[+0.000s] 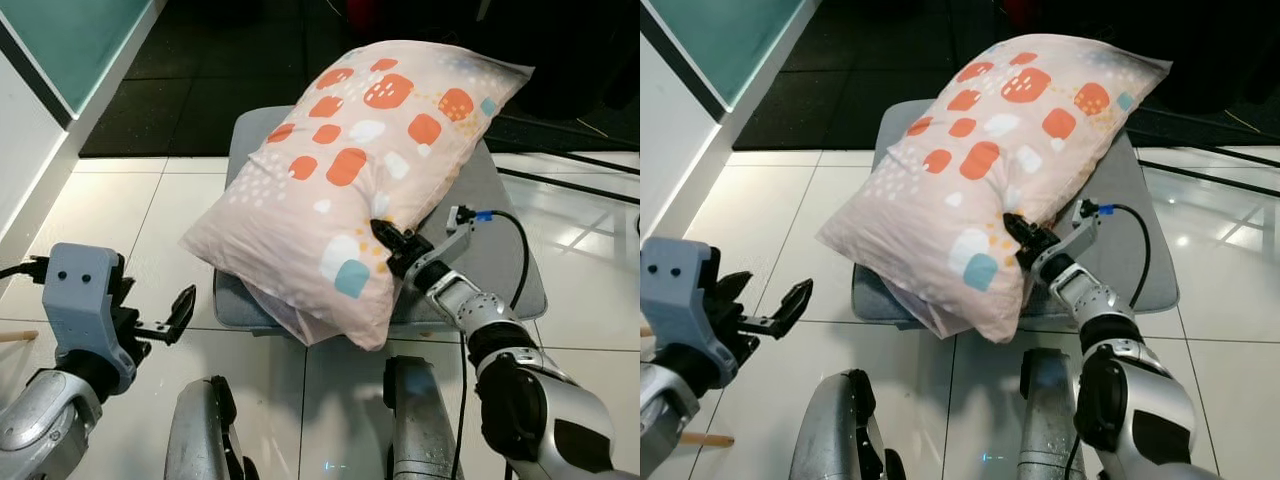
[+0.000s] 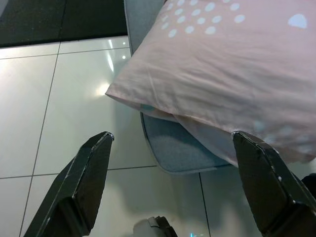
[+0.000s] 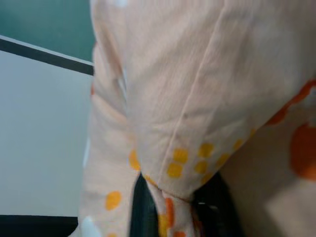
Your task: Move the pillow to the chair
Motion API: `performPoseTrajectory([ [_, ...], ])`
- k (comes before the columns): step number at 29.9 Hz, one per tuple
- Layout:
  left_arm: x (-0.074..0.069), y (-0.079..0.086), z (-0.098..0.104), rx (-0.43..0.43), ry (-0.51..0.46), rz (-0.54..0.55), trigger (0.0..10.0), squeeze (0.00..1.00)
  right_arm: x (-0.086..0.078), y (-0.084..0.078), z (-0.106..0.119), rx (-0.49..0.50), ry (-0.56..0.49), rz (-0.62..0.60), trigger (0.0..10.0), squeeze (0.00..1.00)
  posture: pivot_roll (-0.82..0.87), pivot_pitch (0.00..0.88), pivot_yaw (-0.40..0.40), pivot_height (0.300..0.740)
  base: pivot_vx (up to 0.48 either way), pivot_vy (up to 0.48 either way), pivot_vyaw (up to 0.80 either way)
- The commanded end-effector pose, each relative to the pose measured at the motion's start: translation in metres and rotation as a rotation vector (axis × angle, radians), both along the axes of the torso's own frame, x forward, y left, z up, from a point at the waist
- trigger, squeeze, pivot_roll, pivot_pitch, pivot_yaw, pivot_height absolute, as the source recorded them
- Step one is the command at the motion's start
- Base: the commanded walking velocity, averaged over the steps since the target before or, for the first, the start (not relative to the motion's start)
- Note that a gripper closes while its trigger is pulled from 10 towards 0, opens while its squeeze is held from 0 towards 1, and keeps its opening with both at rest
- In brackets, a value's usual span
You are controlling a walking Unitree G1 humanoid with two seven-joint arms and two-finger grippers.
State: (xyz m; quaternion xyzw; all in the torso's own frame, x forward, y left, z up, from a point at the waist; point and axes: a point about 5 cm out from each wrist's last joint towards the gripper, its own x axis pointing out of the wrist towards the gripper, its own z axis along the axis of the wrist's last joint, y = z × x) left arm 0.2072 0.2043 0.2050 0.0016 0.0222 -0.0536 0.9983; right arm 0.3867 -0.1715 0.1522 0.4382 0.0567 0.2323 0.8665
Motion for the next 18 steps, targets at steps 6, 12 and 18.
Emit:
performPoseTrajectory([
  [6,0.006,-0.004,-0.008,-0.025,0.02,0.01,10.0,0.0,0.01,0.005,0.035,-0.033,-0.141,0.022,0.0,0.0,-0.02,0.308,0.052,0.448,0.0,0.0,0.0],
  [12,0.023,-0.013,-0.011,-0.085,-0.021,0.016,10.0,0.0,0.014,0.015,0.072,-0.054,-0.31,0.092,0.0,0.0,-0.08,0.209,0.01,0.448,0.0,0.0,0.0],
  [18,0.046,-0.031,-0.014,-0.184,-0.072,0.02,10.0,0.0,0.002,0.043,0.077,-0.056,-0.374,0.248,0.0,0.0,-0.14,0.107,-0.021,0.467,0.0,0.0,0.0],
])
